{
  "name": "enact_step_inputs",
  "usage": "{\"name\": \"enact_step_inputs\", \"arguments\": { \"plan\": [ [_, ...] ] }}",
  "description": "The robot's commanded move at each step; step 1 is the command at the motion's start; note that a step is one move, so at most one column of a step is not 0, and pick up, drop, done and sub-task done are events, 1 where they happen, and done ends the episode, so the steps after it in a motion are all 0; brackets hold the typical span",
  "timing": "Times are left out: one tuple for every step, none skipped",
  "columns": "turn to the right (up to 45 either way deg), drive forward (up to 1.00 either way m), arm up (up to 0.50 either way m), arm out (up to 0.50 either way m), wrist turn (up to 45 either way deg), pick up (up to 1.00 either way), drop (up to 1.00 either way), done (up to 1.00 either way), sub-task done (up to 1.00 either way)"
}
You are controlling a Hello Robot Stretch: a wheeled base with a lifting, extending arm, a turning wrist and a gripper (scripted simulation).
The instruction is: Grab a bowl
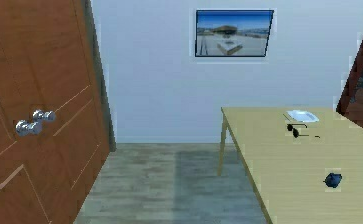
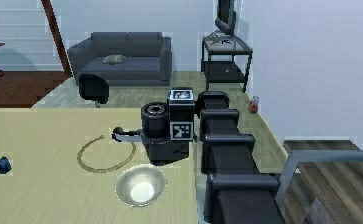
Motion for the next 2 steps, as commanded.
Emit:
{"name": "enact_step_inputs", "arguments": {
  "plan": [
    [0.0, 0.00, -0.28, 0.00, 0.0, 0.00, 0.00, 0.00, 0.00],
    [0.0, 0.00, 0.00, 0.00, 0.0, 1.00, 0.00, 0.00, 0.00]
  ]
}}
